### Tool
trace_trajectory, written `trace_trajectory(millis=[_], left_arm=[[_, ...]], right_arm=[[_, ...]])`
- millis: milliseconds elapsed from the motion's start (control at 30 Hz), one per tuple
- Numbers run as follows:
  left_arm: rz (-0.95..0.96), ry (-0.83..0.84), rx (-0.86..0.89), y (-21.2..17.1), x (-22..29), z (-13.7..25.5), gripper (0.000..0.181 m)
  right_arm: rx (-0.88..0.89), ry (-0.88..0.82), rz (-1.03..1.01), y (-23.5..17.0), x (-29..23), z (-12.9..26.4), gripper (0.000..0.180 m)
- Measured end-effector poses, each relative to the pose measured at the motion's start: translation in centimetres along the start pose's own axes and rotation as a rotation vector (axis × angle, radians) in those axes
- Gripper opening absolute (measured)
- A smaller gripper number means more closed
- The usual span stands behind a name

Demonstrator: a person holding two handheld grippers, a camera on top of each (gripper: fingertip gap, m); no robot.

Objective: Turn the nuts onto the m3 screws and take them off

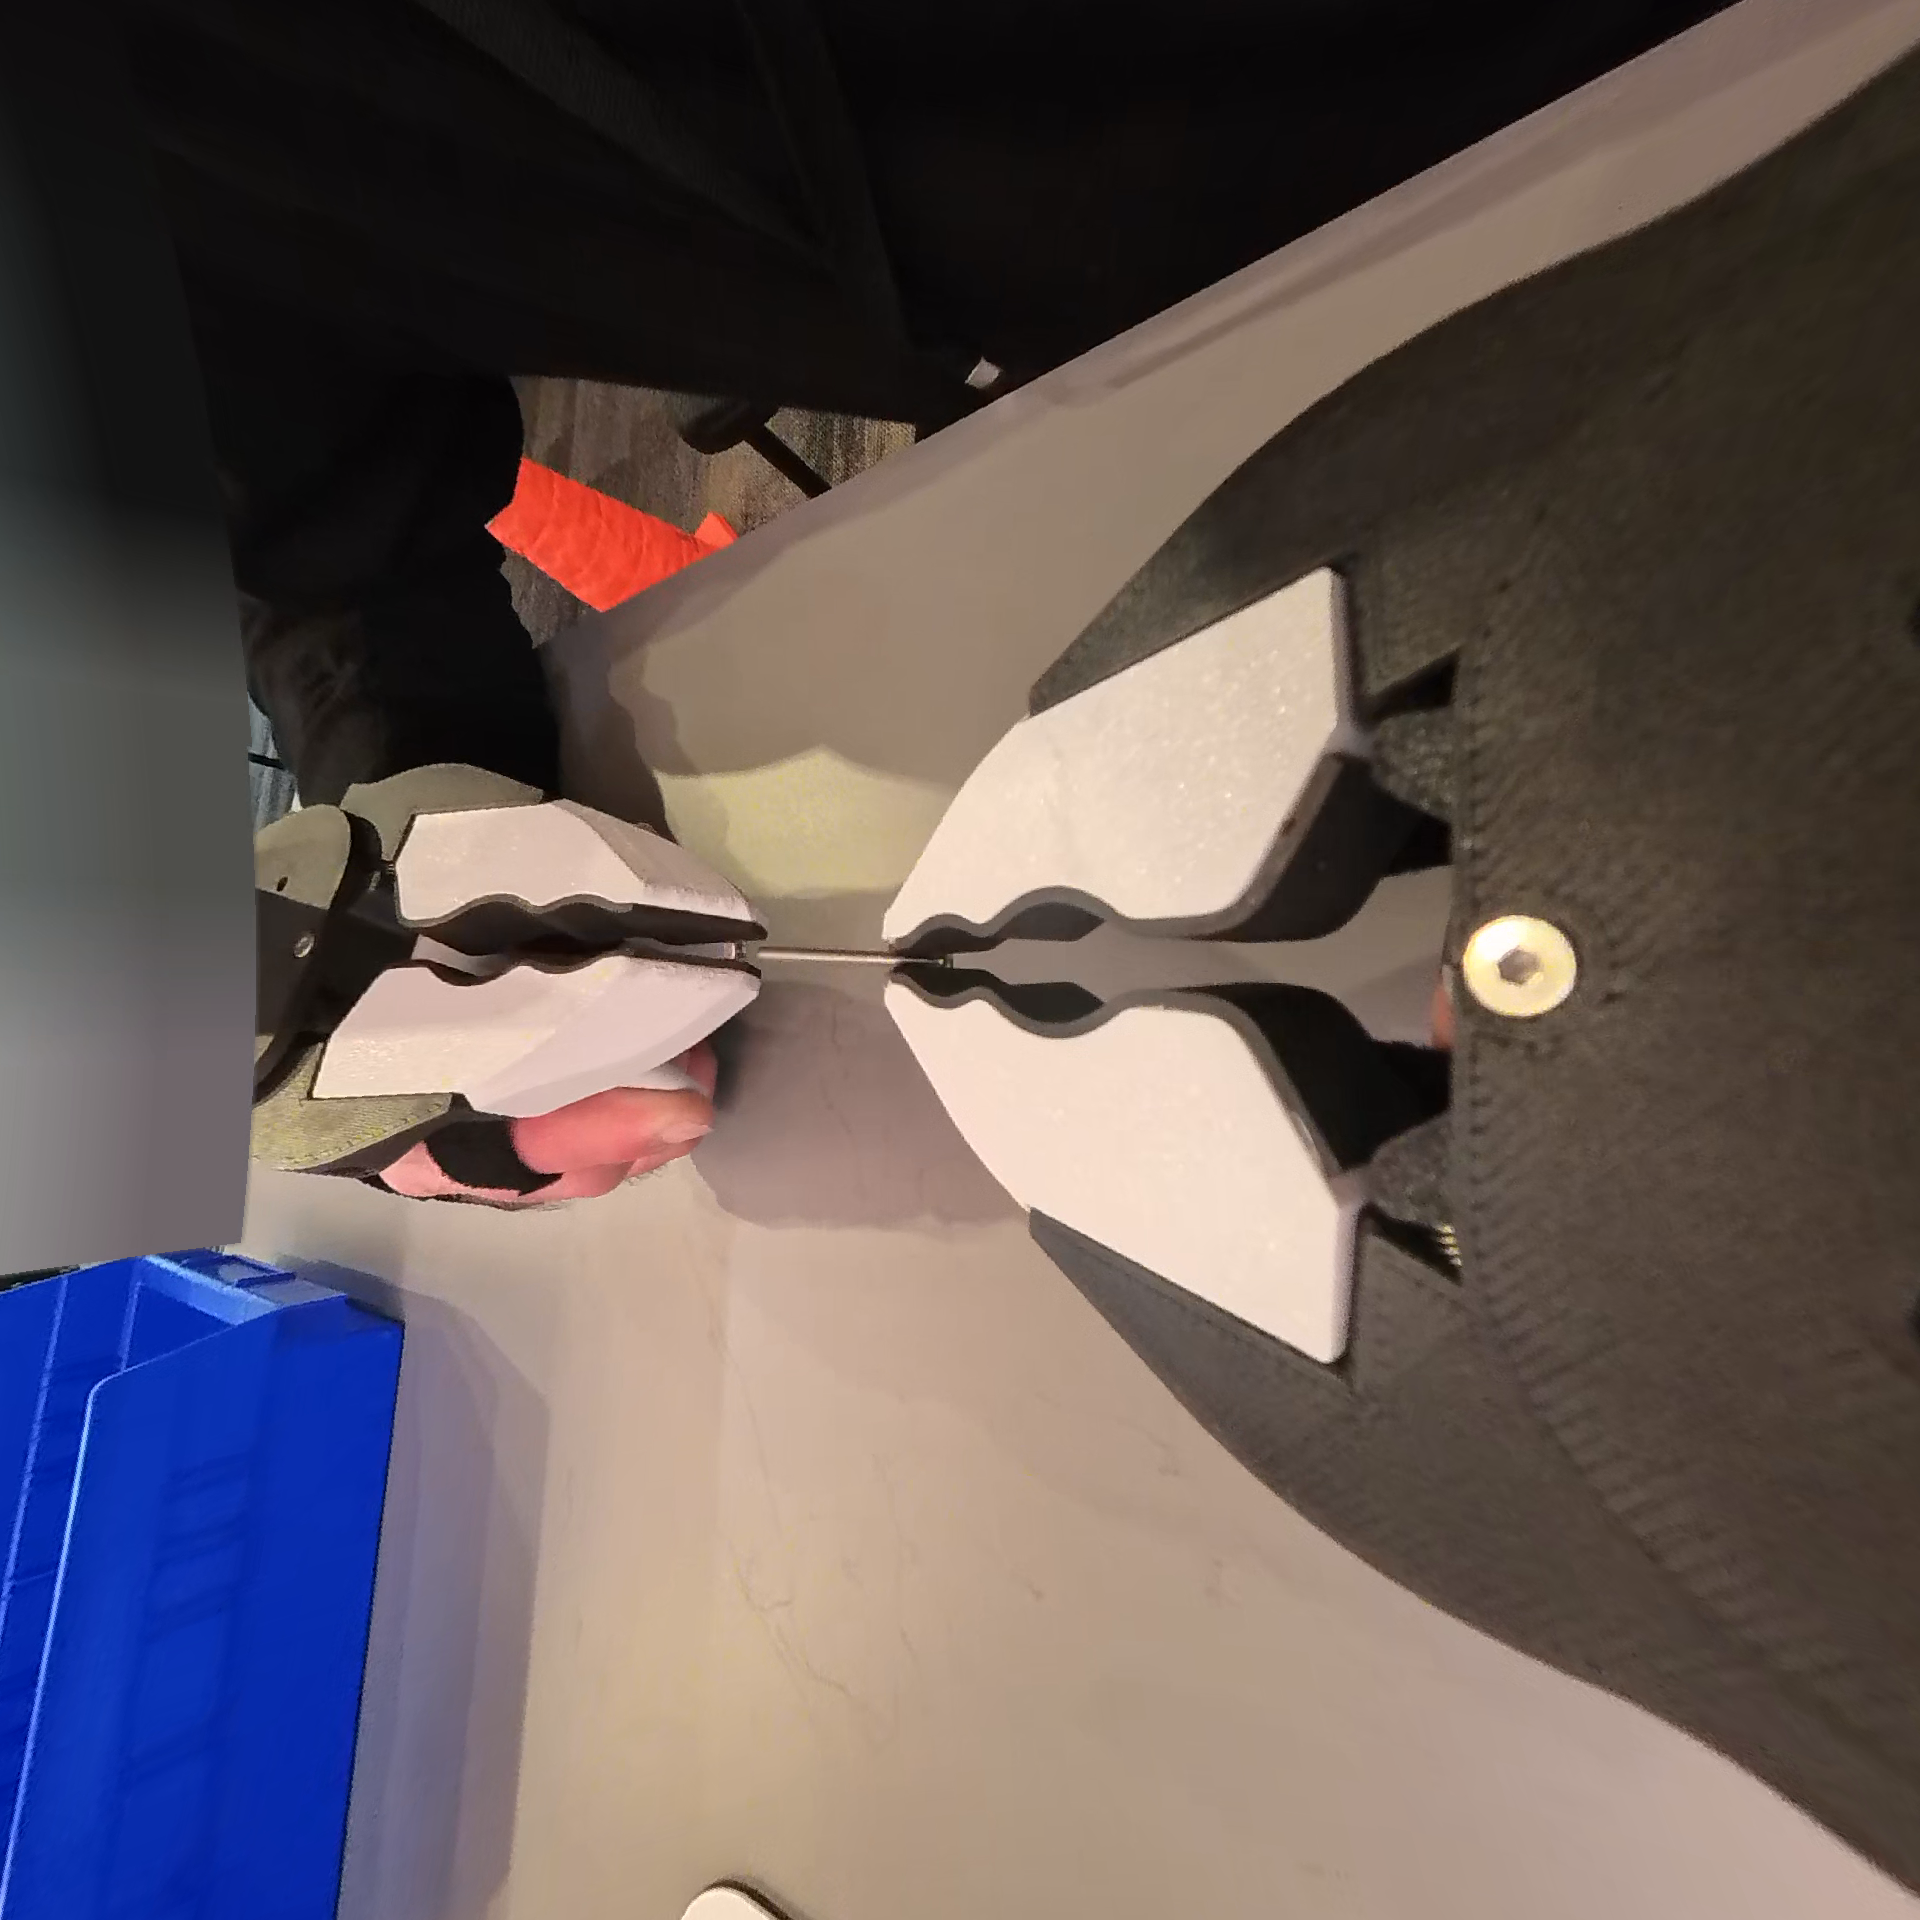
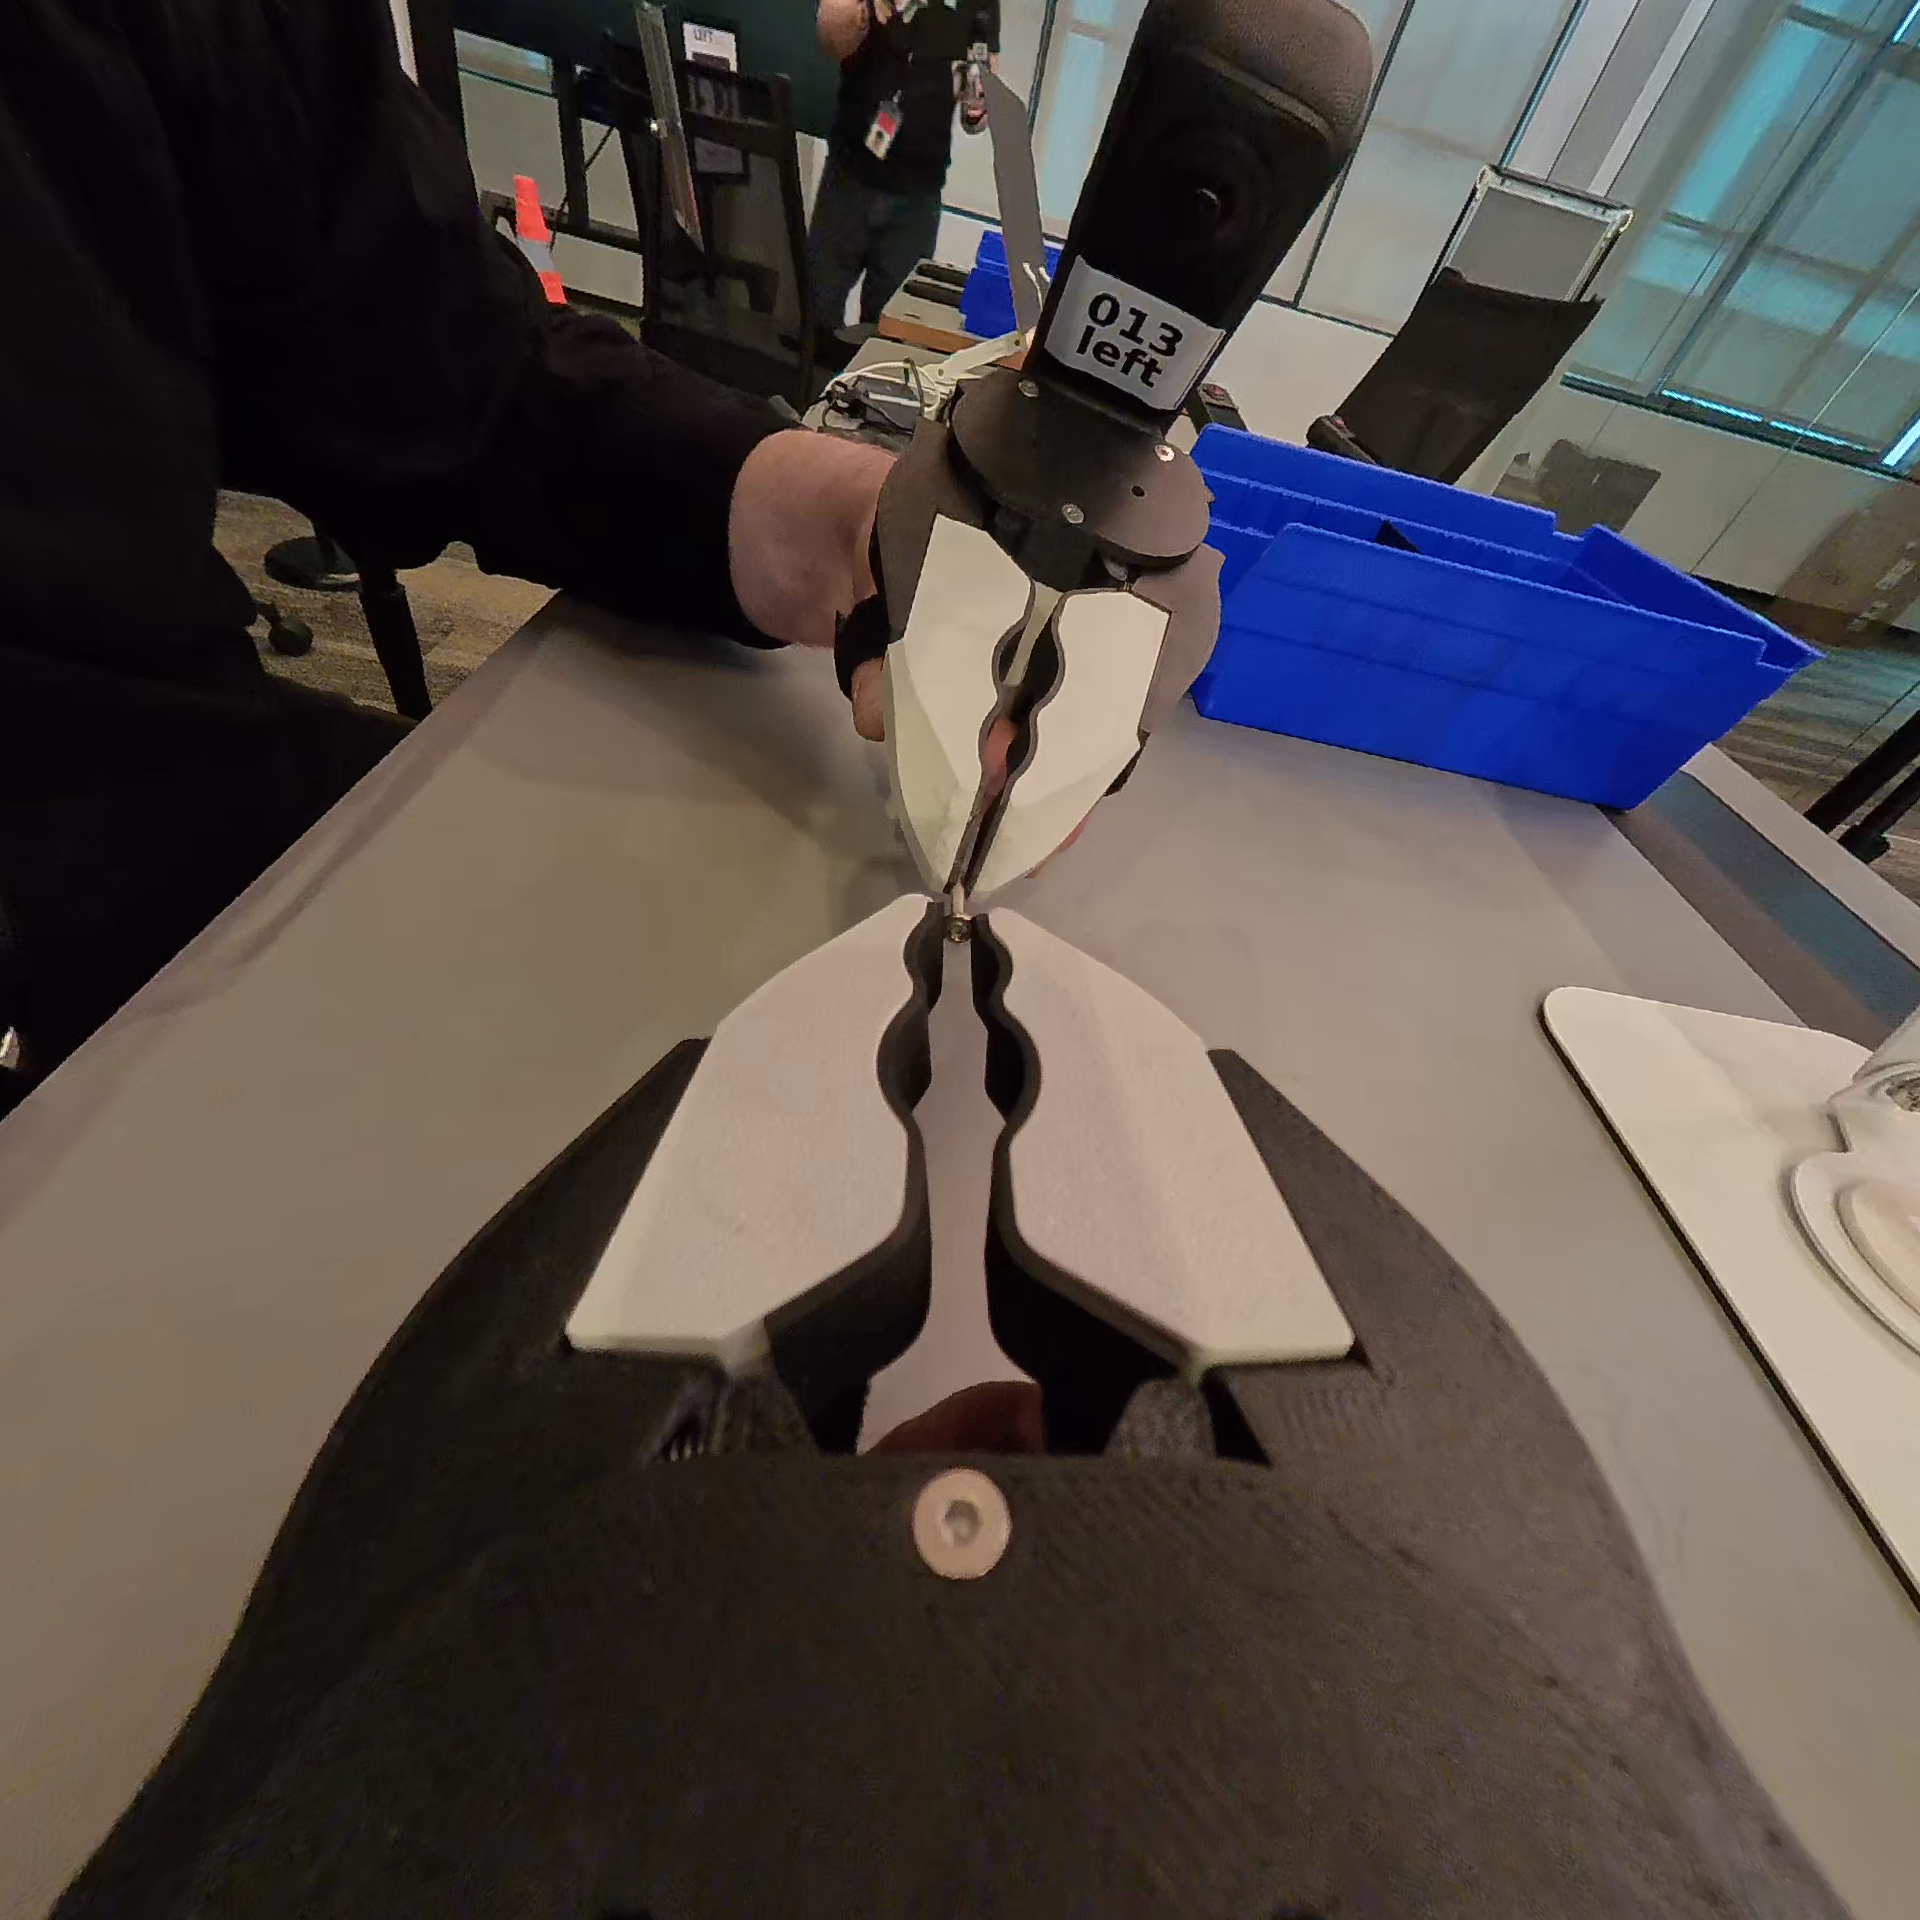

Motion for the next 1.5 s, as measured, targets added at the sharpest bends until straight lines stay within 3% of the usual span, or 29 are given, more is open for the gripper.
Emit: trace_trajectory(millis=[800, 1500], left_arm=[[-0.015, 0.001, 0.031, 0.3, 0.1, -0.3, 0.002], [-0.27, 0.301, -0.016, 1.3, -0.5, -0.4, 0.002]], right_arm=[[-0.002, 0.0, 0.008, 0.0, -0.1, 0.0, 0.005], [0.022, -0.067, -0.073, -0.3, 1.4, 0.7, 0.005]])
Point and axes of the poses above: each gripper's, where its closed fingertips meet, z back along the fingers, y out of its top, x = y × z across the jaws, the point moved 5 cm from there along z, back along the fingers, and after that the axes turned 5 degrees about -x, right-handed, at the moved point
